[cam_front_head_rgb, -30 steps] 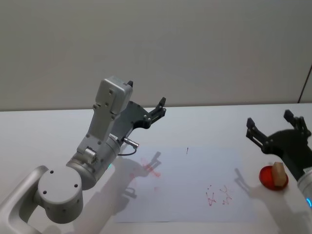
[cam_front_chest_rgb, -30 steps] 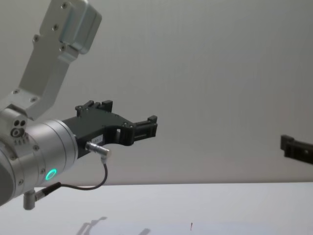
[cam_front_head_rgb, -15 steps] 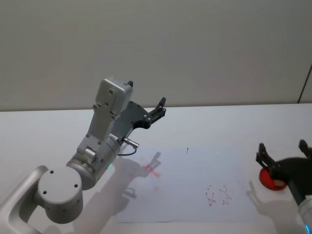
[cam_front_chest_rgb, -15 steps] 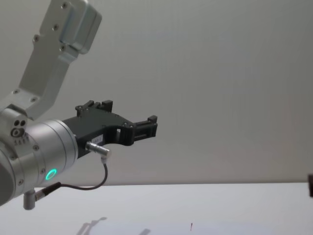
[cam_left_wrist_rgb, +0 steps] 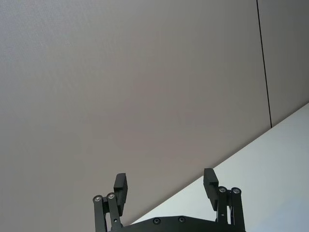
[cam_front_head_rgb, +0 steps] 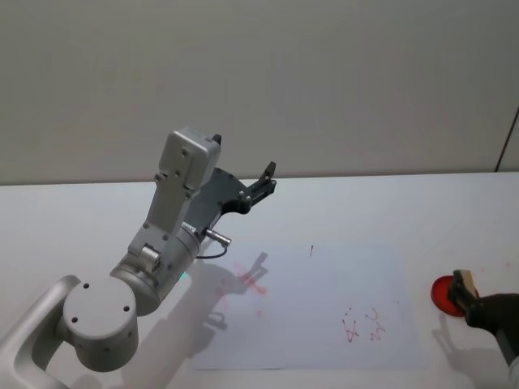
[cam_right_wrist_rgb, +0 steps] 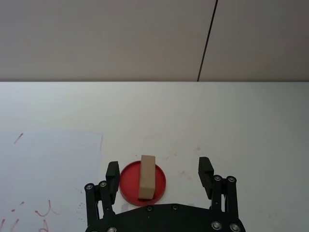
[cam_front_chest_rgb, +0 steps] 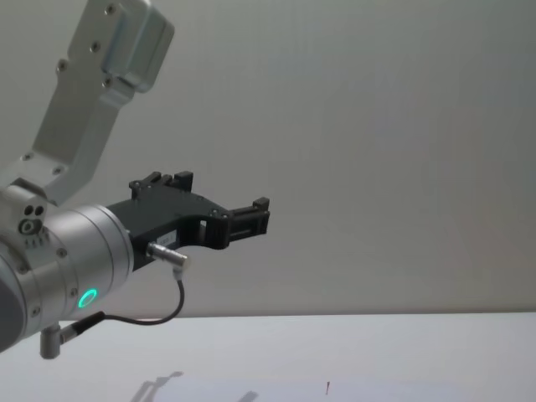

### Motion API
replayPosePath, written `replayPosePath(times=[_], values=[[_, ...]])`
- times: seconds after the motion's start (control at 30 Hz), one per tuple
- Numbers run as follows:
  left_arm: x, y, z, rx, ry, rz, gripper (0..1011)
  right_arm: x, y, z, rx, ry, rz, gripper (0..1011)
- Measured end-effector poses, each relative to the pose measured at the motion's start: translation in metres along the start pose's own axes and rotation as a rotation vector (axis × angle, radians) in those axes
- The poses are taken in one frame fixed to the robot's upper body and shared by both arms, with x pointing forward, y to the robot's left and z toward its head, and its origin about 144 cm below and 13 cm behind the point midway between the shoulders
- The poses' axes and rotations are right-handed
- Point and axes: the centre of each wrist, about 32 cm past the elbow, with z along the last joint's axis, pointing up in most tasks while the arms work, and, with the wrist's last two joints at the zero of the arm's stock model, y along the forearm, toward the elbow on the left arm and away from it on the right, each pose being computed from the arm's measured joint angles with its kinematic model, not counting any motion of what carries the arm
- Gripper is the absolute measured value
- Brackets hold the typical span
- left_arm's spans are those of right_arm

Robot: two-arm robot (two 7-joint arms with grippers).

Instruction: Use the one hand to pick up the stamp and affix it onto the A4 paper.

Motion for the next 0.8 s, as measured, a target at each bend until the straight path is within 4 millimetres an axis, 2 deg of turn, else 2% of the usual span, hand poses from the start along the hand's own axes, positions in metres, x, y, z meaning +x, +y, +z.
replayPosePath(times=[0.37, 0.8], values=[[0.000, 0.000, 0.000, 0.000, 0.000, 0.000, 1001, 0.006, 0.006, -0.001, -0.058, -0.015, -0.008, 1001], [0.000, 0.000, 0.000, 0.000, 0.000, 0.000, 1001, 0.009, 0.024, 0.000, -0.120, -0.034, 0.036, 1001]])
